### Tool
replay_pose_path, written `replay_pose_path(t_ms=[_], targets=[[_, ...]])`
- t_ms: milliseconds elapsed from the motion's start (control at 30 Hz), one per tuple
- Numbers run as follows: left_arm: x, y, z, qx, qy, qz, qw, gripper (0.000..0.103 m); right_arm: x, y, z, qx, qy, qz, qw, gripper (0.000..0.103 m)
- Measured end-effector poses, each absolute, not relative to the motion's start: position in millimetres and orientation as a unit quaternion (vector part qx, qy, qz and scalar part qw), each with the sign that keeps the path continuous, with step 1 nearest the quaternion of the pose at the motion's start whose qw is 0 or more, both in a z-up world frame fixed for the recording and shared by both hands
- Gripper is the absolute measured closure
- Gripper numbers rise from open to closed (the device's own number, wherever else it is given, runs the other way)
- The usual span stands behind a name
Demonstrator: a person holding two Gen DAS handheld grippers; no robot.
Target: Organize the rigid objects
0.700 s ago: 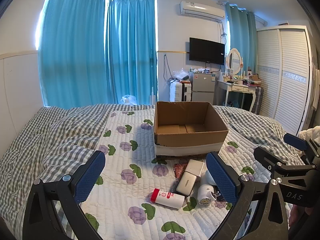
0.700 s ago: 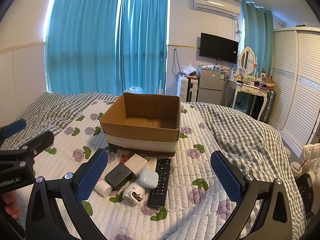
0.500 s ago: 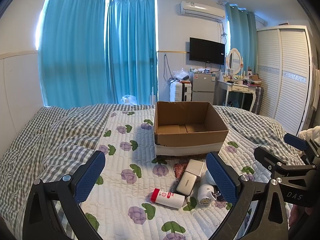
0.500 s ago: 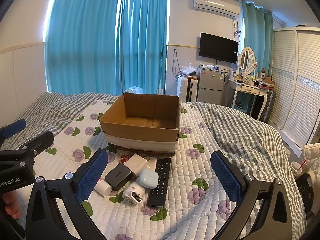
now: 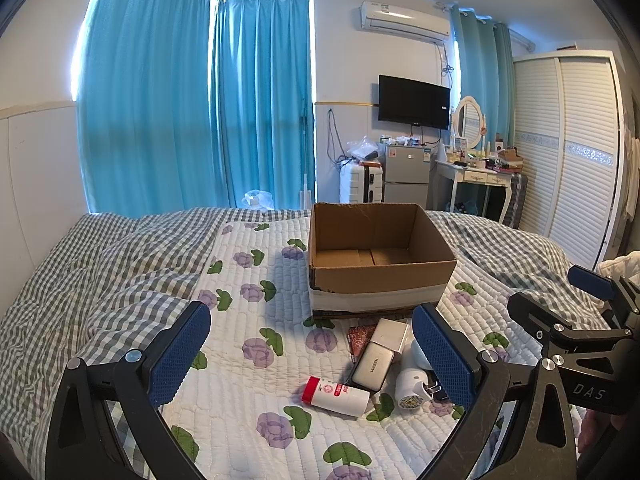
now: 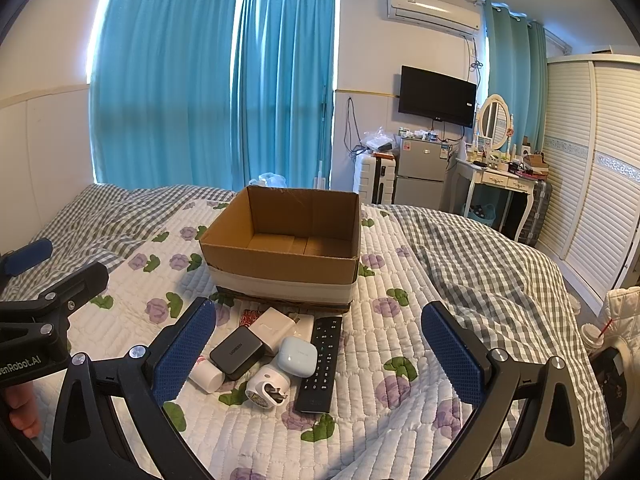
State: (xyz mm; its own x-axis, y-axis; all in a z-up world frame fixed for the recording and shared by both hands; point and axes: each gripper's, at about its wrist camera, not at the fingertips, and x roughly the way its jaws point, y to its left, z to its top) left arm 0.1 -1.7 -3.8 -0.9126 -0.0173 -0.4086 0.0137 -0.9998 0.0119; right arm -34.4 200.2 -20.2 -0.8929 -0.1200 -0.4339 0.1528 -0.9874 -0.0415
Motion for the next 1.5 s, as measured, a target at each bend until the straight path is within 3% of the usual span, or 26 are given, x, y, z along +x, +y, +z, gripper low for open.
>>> replay_pose_path(t_ms=[767, 900, 1133, 1500], targets=[[-11, 17, 24, 0.228, -0.040, -0.973, 0.017, 0.000, -39, 202, 15, 0.237, 0.060, -0.967, 0.067, 0.000], [-50, 23, -20, 0.314, -0.061, -0.947, 0.021, 0.000, -64, 201, 4, 0.284, 0.080, -0.954, 0.059, 0.000], [-95, 27, -117, 0.443, -0.078, -0.893, 0.020, 0.000, -114, 213, -75, 0.399, 0.084, -0.911, 0.062, 0.000], [-122, 36, -162, 0.505, -0.097, -0.858, -0.010, 0.000, -146, 224, -131, 0.483, 0.061, -0.870, 0.076, 0.000]])
